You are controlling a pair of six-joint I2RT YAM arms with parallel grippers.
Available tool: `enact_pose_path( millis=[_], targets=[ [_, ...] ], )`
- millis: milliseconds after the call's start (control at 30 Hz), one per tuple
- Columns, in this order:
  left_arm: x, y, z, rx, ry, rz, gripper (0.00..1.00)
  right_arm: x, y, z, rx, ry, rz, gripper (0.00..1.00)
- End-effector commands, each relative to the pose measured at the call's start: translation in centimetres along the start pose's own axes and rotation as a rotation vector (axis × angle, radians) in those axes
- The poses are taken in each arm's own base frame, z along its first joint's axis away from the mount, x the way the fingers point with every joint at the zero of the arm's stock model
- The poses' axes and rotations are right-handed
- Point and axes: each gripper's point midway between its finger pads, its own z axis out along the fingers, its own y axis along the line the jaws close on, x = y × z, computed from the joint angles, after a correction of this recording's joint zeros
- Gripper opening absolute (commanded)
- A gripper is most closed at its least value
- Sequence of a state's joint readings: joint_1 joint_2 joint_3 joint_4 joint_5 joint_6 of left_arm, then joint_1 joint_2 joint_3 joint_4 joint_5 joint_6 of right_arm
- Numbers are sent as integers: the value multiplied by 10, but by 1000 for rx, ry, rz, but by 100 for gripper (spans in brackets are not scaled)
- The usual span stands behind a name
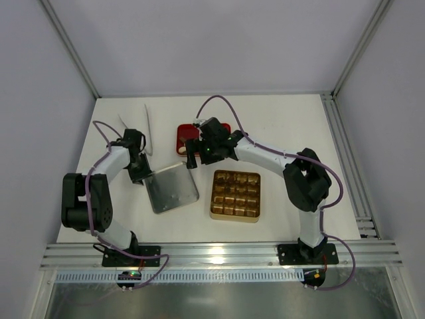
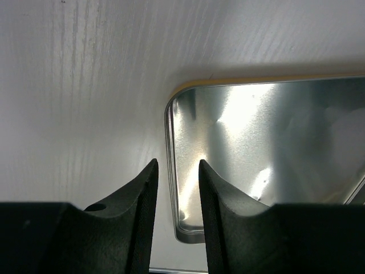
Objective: Pack the chocolate
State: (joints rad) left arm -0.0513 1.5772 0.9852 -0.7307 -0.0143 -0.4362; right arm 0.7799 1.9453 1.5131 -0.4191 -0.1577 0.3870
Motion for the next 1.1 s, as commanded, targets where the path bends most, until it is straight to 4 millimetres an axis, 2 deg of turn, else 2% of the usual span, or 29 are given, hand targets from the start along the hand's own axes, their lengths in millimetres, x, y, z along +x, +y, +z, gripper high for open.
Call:
enact_pose_path(
  millis=[0, 333, 433, 633, 900, 1067],
  targets=[
    [7, 9, 4, -36, 5, 11, 34, -16, 15, 0, -46, -40, -27, 96],
    [3, 0, 21, 1, 28, 31, 26, -9, 12, 9, -54, -20, -36, 96],
    [4, 1, 26, -5, 39, 43, 20, -7, 12, 12, -59, -12, -35, 96],
    [4, -4, 29, 46, 52, 55, 0, -5, 13, 18, -69, -1, -37, 96],
    [-3, -11, 21, 141, 35, 71, 0, -4, 16, 24, -88, 17, -40, 96],
    [-13, -8, 14, 198, 13, 14, 0, 0, 15, 29, -95, 34, -29, 96]
  ],
)
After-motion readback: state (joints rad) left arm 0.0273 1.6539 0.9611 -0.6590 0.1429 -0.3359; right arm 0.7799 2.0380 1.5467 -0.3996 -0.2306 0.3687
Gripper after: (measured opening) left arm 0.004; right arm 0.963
